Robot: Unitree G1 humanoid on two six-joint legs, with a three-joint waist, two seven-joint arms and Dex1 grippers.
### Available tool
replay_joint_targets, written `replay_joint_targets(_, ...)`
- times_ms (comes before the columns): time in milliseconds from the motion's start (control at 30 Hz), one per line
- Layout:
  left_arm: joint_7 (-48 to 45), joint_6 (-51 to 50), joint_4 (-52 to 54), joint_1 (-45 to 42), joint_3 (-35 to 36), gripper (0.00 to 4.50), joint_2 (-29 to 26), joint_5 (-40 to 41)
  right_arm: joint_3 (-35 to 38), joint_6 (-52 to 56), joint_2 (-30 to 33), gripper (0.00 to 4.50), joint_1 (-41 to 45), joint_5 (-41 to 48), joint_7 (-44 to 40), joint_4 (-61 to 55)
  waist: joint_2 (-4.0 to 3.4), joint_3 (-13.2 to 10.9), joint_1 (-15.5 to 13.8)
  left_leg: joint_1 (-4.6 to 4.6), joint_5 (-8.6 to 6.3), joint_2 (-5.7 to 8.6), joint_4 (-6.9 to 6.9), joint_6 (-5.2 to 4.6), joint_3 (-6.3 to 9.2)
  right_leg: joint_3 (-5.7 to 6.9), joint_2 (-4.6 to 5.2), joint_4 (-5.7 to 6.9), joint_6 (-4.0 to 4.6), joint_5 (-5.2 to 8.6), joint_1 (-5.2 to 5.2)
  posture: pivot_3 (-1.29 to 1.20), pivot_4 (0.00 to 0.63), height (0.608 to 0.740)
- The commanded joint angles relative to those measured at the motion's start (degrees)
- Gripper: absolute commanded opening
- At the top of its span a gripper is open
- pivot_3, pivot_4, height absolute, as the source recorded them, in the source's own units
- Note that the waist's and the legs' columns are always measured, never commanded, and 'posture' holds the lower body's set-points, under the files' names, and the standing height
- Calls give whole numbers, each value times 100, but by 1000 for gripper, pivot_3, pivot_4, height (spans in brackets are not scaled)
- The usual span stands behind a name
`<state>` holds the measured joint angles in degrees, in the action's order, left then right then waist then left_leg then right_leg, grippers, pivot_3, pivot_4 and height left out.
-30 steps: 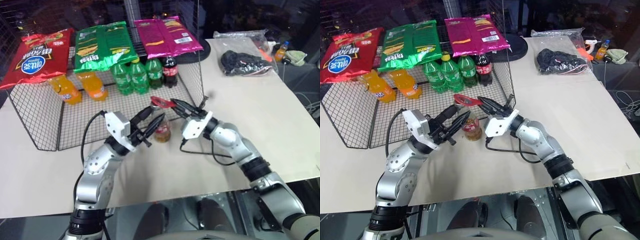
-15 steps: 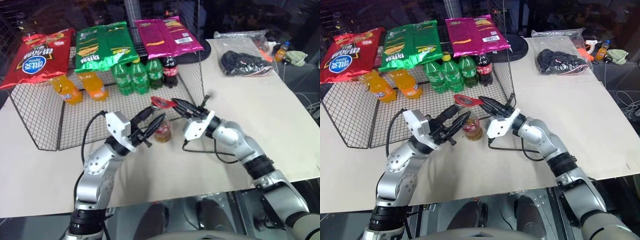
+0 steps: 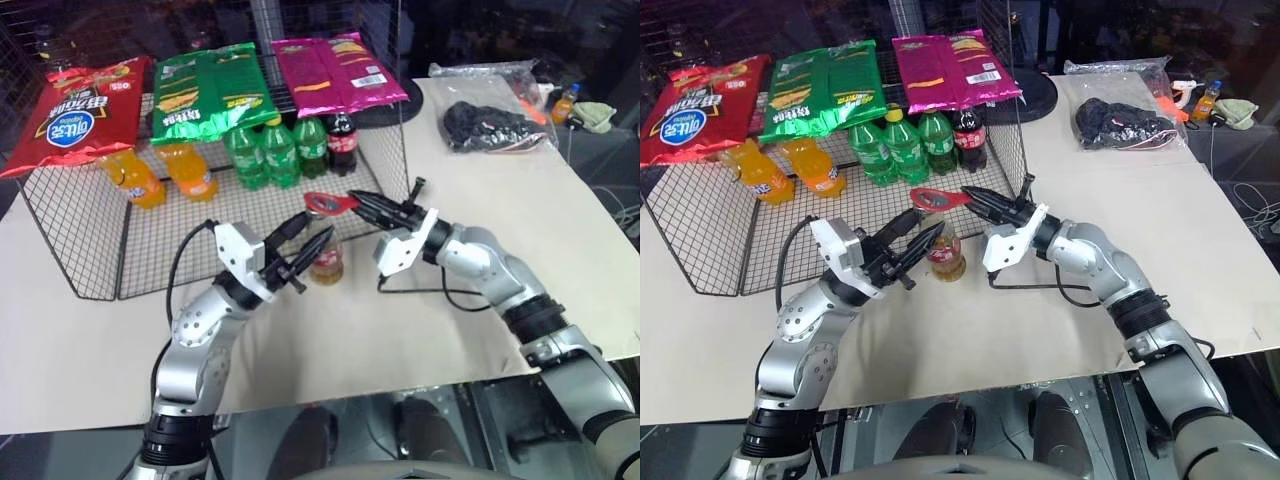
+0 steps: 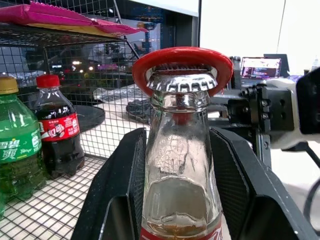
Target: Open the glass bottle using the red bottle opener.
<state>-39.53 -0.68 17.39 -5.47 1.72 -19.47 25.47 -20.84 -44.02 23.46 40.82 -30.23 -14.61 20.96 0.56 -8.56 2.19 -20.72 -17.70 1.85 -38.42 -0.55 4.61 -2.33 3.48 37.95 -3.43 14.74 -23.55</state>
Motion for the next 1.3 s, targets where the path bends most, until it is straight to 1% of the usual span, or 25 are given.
replay_joint_targets(33, 9, -49, -75, -20, -110, 1821, 6, -98, -145, -326, 84, 0, 186, -263, 47, -12, 0, 0, -1, 0, 0, 0, 0, 0, 0, 0, 0, 0, 0, 0, 0, 0, 150, 740)
replay_joint_targets(633, 7, -38, -131, 2, -73, 1821, 47, -99, 210, -407, 277, 0, 738, -419, 527, 119, 1, -1, 1, -3, 0, 0, 0, 0, -1, -1, 1, -2, 0, 0, -1, 0, 150, 740)
replay_joint_targets(733, 19, -51, -134, 2, -67, 1821, 55, -99, 329, -317, 277, 0, 746, -314, 642, 165, 1, -1, 4, -2, 0, 0, 1, 0, 0, 0, 0, -2, 0, 0, -1, 0, 150, 740)
replay_joint_targets(967, 65, -36, -135, 8, -52, 1821, 75, -115, 723, 154, 25, 0, 667, 260, 800, 216, 2, -2, 6, -3, 0, -1, 1, 0, 0, -1, 1, -1, 0, 0, -2, 0, 150, 740)
replay_joint_targets(1300, 136, 57, -128, 30, -40, 1821, 75, -189, 771, 588, -170, 0, 403, 634, 642, 73, 1, -2, 12, -4, 0, -1, 1, 0, 0, -1, 1, -1, 0, 0, -2, 0, 150, 740)
